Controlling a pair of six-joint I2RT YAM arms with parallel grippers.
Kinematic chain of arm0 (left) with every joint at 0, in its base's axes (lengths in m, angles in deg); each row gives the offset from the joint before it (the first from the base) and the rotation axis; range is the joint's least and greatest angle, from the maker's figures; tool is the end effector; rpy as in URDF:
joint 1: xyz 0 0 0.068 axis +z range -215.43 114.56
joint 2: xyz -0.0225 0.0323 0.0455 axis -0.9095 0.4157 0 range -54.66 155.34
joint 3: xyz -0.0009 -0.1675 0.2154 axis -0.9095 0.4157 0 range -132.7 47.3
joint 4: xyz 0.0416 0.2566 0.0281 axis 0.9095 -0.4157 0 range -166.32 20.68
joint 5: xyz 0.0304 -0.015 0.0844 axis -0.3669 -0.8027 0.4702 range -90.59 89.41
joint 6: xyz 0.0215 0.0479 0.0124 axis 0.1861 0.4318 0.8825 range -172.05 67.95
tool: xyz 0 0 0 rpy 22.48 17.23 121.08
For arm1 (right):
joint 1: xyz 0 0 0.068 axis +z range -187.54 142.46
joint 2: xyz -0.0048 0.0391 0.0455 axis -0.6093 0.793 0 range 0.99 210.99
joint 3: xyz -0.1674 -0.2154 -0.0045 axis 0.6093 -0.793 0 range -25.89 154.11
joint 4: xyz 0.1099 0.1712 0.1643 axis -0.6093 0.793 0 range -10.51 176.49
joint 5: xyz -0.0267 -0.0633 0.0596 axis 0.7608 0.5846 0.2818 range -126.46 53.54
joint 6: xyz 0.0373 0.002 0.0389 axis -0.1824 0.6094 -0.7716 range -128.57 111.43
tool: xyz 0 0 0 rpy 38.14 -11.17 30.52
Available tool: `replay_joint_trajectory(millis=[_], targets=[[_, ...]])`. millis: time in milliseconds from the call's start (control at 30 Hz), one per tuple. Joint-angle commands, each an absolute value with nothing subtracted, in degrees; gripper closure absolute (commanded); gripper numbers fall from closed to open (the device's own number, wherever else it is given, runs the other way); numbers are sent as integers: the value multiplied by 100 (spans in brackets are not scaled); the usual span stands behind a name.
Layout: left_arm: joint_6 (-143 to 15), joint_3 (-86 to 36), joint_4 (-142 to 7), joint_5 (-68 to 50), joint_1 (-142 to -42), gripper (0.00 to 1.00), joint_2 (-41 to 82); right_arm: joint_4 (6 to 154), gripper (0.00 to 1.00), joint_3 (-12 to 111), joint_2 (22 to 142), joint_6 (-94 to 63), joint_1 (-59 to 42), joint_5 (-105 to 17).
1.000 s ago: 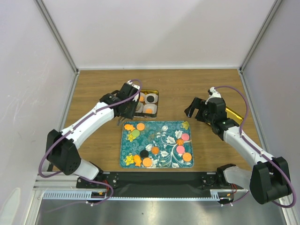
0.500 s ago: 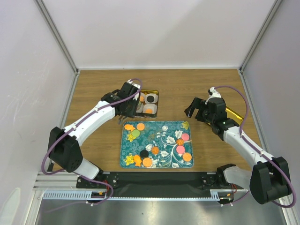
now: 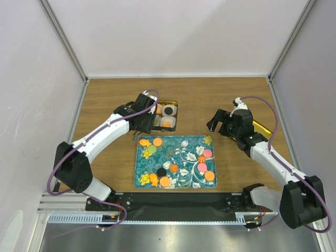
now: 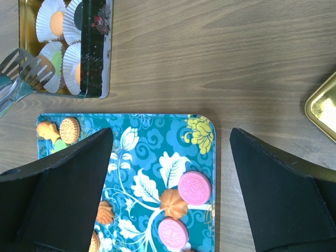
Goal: Pack the cookies
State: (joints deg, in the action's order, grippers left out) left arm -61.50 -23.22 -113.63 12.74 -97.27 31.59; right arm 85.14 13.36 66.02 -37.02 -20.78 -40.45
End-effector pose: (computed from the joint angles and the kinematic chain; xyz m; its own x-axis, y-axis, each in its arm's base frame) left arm 0.2670 -0.1561 0.2742 -0.7943 0.3051 -0.5254 0.2890 0.9504 0.1150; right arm 0.2376 0.0741 0.2432 -0.6030 0.3148 -0.7330 -0.0649 0.8964 0.4384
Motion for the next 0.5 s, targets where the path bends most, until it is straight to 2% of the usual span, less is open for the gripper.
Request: replay_joint_trajectory(millis=[0, 333, 467], targets=[[-6145, -2310, -11203, 1251, -9672, 48, 2945, 8389, 0, 1366, 6550, -3661, -2093, -4095], [-6303, -2705, -11353, 1488, -9629, 47, 2383, 8371, 0, 1375, 6550, -3652, -2093, -4112], [-6496, -2846, -11239, 1366, -9146, 46, 2294, 8371, 0, 1375, 6541, -3670, -2101, -4130]])
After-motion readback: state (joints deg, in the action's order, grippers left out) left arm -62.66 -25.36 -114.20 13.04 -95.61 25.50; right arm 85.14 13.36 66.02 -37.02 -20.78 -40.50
